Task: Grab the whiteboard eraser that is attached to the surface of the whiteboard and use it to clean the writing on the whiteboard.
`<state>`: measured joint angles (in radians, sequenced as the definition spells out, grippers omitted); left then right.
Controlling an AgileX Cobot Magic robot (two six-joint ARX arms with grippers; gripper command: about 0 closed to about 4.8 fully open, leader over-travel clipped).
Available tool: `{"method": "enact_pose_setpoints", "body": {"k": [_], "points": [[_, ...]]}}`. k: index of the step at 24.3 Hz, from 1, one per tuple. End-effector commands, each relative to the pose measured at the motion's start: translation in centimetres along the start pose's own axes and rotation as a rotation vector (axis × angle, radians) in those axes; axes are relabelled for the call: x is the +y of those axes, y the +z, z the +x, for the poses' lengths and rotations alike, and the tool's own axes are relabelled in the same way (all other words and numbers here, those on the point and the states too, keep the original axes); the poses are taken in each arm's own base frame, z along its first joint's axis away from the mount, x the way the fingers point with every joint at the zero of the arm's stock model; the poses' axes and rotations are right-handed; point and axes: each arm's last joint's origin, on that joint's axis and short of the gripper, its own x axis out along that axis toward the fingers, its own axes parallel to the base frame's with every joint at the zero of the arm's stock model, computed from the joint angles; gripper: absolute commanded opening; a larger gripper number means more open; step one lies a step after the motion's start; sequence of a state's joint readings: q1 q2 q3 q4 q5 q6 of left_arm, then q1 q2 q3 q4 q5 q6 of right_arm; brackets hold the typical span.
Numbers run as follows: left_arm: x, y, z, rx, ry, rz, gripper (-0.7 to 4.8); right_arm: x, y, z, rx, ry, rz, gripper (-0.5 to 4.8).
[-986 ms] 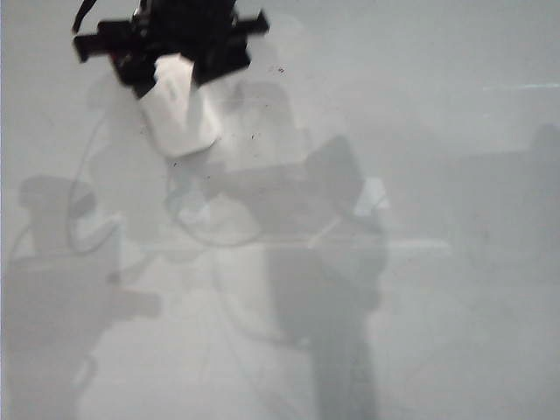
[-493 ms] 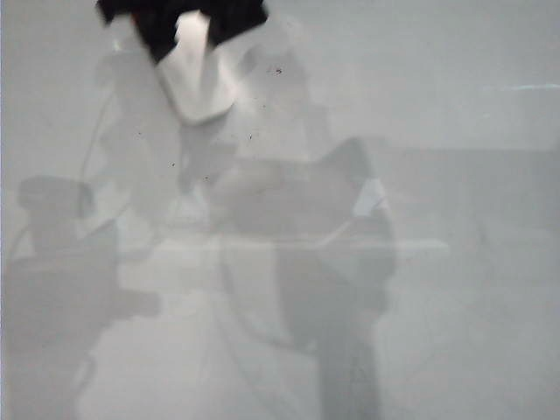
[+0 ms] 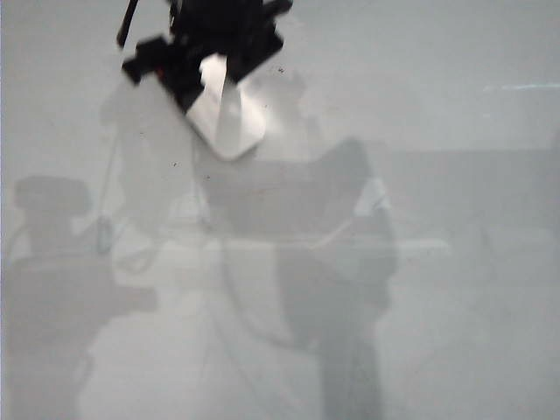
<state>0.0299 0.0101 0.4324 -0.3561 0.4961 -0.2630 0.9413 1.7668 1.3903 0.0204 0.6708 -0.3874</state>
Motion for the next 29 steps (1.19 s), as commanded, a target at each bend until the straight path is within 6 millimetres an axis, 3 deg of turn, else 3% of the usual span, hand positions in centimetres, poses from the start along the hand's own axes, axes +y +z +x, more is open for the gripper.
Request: {"method": "enact_pose_setpoints", "body": {"k": [1,6,11,15,19,22,27,29], "points": [[0.0,0.2,0.0,-0.013,0.002,0.008,-0.05,-1.7,1.9,-0.8,-0.13,-0.016,0.085,1.61],[0.0,0.2,0.0,-0.016,0.0,0.009,-0.05,-0.1,3.1,0.4,-0.172,0.066,0.093,1.57],[0.0,0.2,0.0,-0.017,0.001,0.009,-0.05,0.9,3.2,1.2,-0.094,0.081,0.128,1.57],[0.0,0.2,0.0,-0.019,0.023,0.007,-0.05,-0.6,3.7,-2.3,-0.004,-0.004,0.064,1.57],[0.2,0.2,0.0,-0.036,0.082,0.008,-0.05,-4.2,2.5,-5.9,0.01,-0.067,0.08,1.56],[0.7,0.3,0.0,-0.077,0.234,0.007,-0.05,-7.5,-0.6,-9.9,0.012,-0.143,0.159,1.46],[1.4,0.0,0.0,-0.126,0.416,0.005,-0.05,-10.0,-4.6,-14.3,-0.023,-0.175,0.288,1.46],[1.9,-0.5,0.3,-0.143,0.481,0.004,-0.05,-11.1,-7.1,-16.5,-0.052,-0.185,0.366,1.46]]}}
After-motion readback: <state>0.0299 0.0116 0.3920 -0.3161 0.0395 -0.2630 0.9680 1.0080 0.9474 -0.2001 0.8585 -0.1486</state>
